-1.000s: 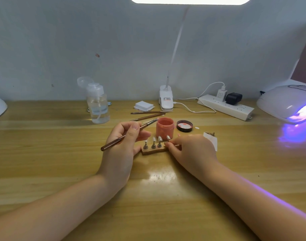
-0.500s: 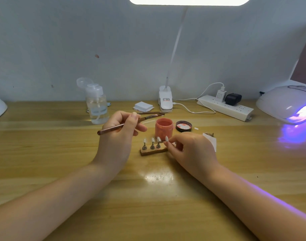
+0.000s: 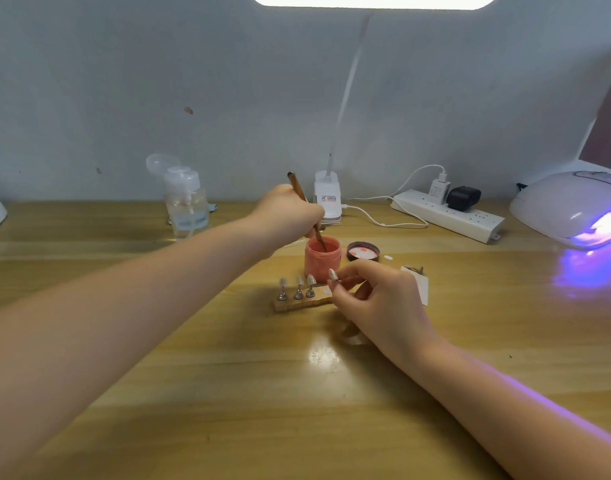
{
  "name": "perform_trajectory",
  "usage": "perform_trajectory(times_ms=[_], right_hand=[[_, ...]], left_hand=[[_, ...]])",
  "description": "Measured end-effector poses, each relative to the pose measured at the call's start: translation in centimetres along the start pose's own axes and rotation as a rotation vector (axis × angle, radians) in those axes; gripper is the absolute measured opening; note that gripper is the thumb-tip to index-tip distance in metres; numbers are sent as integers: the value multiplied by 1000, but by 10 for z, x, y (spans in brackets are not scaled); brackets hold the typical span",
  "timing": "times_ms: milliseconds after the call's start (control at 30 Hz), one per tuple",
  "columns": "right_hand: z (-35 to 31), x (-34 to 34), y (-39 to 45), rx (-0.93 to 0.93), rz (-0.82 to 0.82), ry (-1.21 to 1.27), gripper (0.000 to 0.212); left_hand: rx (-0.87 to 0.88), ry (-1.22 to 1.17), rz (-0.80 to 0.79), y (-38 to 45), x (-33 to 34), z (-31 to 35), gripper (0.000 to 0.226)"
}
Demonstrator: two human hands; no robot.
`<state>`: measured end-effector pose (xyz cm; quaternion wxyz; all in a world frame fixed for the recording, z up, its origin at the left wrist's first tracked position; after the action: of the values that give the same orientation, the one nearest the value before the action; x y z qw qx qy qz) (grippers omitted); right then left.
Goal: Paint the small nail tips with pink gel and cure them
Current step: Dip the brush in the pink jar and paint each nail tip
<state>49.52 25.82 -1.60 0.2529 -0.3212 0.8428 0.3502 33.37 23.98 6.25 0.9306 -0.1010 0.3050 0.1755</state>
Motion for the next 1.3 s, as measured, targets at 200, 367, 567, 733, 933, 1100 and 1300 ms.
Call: perform_trajectory(times_ms=[200, 367, 567, 733, 933, 1100, 1300], right_hand=[[0, 0, 0, -32, -23, -18, 5], [0, -1, -1, -30, -6, -4, 6], [4, -2, 1, -17, 13, 46, 5], [5, -3, 3, 33, 33, 48, 4], [2, -4, 2, 69, 32, 68, 6], [0, -5, 1, 69, 32, 82, 9], [-1, -5, -1, 65, 13, 61, 10]], left_hand=[[-12, 23, -48, 2, 7, -5, 13], [7, -149, 47, -6, -8, -5, 17], [188, -566, 108, -34, -13, -33, 19], [297, -774, 135, -57, -2, -58, 24], [390, -871, 89, -79, 15, -71, 39], [428, -816, 60, -87, 16, -72, 28], [430, -760, 40, -93, 19, -71, 31]])
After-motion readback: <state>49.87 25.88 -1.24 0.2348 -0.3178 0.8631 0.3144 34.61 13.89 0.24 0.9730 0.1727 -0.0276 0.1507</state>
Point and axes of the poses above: each hand's wrist, its own y-axis towards the middle knuckle, its own x-axis out of the palm, z = x × y, the point moved 1 cm from there along y, towards the middle knuckle, and after that the axes turned 15 degrees about -z, right-handed, at the moved point
